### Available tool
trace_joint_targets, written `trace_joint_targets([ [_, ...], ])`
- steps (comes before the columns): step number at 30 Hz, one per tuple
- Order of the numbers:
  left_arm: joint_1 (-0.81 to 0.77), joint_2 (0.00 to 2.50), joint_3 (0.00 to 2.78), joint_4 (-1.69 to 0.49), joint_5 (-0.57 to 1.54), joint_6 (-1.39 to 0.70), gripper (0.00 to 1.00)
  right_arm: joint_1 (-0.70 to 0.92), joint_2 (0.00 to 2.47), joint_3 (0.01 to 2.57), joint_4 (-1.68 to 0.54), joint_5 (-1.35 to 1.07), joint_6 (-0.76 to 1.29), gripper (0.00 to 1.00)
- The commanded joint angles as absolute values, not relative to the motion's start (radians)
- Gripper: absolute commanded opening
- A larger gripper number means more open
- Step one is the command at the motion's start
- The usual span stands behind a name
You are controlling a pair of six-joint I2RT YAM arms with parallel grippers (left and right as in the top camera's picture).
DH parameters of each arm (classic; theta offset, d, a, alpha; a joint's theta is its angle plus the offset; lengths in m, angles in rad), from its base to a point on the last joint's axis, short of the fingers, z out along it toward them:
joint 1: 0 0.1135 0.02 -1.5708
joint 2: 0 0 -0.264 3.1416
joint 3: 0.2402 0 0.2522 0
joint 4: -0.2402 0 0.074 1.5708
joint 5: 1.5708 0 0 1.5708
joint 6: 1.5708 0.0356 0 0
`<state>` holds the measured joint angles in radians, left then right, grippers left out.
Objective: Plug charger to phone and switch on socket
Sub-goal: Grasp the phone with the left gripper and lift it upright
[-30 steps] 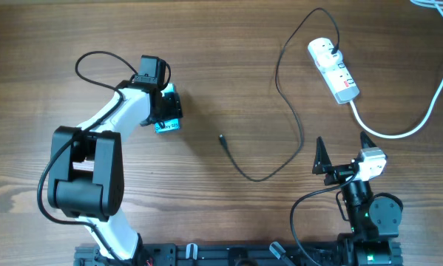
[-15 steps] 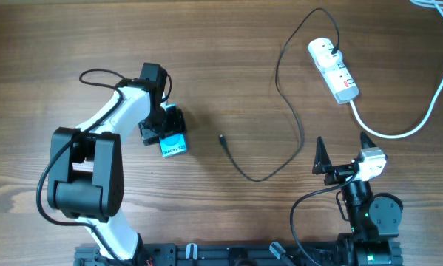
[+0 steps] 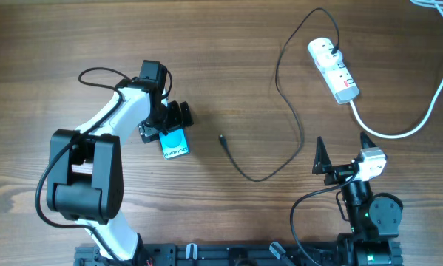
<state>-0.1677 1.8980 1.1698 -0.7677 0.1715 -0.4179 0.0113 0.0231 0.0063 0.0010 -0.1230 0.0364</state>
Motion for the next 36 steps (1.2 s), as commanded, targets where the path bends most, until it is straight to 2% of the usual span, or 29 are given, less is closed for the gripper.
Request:
trace_joint_targets([
  [1,-0.165,1.965,1.126,-0.726,0.179,-0.412,1.0,0.007,0.018,0.005,0.007,-0.123,0.028,1.0],
  [5,-0.166,1.965,1.126,-0.748,0.189,-0.411,1.0,0.007,0.018,0.005,0.007,-0.123,0.028,1.0],
  [9,-0.168,1.964,1.126,-0.764,0.152,-0.53,0.99,0.007,0.018,0.005,0.007,-0.123,0.028,1.0],
  [13,-0.184,1.964,1.126,-0.782,0.083,-0.562,0.96,0.007,0.018,0.005,0.007,-0.123,0.028,1.0],
  [24,-0.234,1.965,1.126,-0.793,0.024,-0.564,0.97,0.007,0.018,0.005,0.007,-0.123,0.028,1.0],
  [32,-0.234,1.965,1.125,-0.807,0.025,-0.564,0.87,0.007,0.018,0.005,0.007,-0.123,0.028,1.0],
  [36,-0.234,1.965,1.125,-0.807,0.024,-0.566,0.93,0.007,0.018,0.005,0.022,-0.123,0.026,1.0],
])
